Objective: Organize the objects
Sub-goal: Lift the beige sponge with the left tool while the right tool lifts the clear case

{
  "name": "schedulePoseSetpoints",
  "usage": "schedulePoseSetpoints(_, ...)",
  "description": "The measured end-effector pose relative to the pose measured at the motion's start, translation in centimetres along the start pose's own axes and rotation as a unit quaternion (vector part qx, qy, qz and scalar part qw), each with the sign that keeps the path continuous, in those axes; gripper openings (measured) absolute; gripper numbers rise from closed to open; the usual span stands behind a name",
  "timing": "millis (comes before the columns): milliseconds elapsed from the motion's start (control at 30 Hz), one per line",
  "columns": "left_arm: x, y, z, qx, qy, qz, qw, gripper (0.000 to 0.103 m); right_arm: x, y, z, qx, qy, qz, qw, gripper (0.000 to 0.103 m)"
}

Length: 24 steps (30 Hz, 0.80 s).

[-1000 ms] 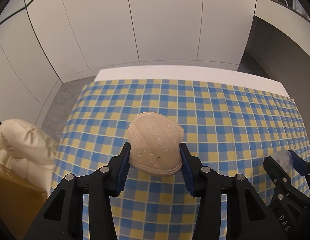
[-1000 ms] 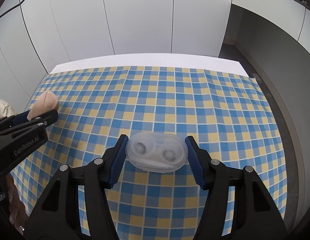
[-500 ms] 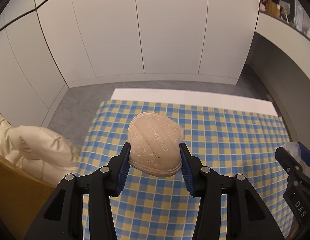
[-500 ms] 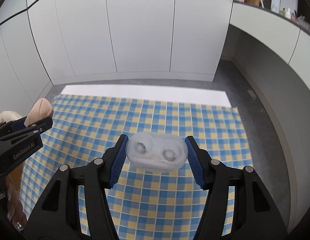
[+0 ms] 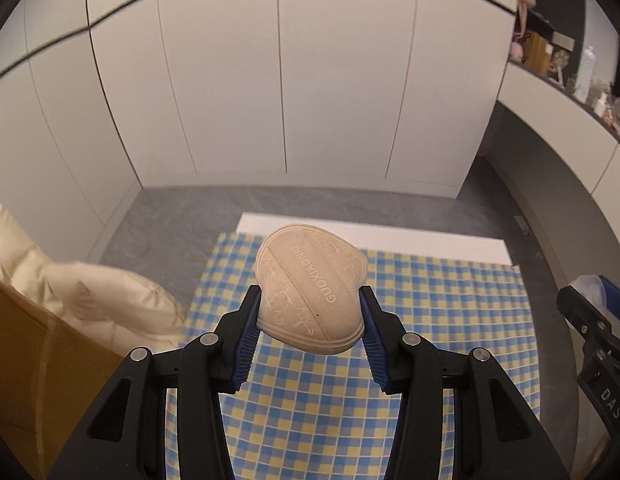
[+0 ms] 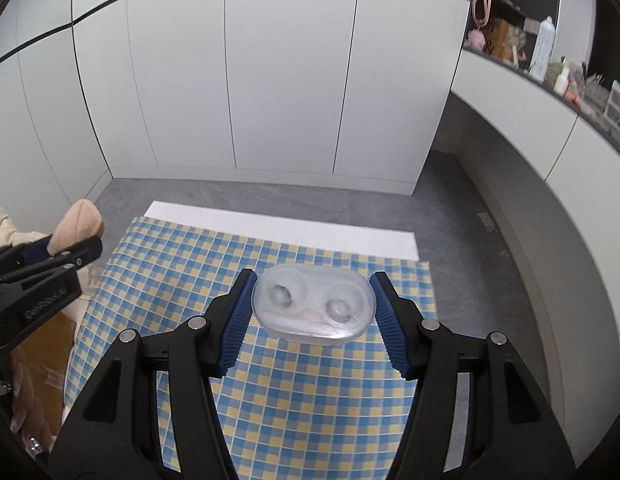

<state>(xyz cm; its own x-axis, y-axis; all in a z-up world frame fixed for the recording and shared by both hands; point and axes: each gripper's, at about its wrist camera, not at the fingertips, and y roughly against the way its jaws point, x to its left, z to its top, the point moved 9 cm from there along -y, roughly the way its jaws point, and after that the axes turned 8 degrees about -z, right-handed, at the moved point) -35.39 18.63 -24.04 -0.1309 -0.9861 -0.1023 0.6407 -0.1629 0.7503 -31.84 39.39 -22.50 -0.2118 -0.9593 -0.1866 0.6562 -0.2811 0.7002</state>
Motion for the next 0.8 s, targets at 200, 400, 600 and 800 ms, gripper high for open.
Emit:
schedulePoseSetpoints(200,-0.8,5.2,2.3,-0.029,-0.006,-0.009,0.9995,0.047,-1.6,4.3,2.8,-0.020,-0.008,0.001,1.000,0.061)
schedulePoseSetpoints(400,-1.6,9.2,4.6,-0.048,-0.014,-0.004,0.9987,0.047,-3.5,7.8,5.9,-0.022,-0.030,-0.006,0.999,0.061)
schedulePoseSetpoints(600,-2.1,13.1,6.6,-0.063,-0.019,0.002,0.9978,0.047,-4.3,11.8,8.2,-0.050,-0.017,-0.014,0.999,0.061)
schedulePoseSetpoints(800,-1.7,16.1,7.4,-0.076,-0.014,0.002,0.9970,0.047,-4.9,15.3,9.9,-0.066,-0.024,-0.014,0.997,0.061)
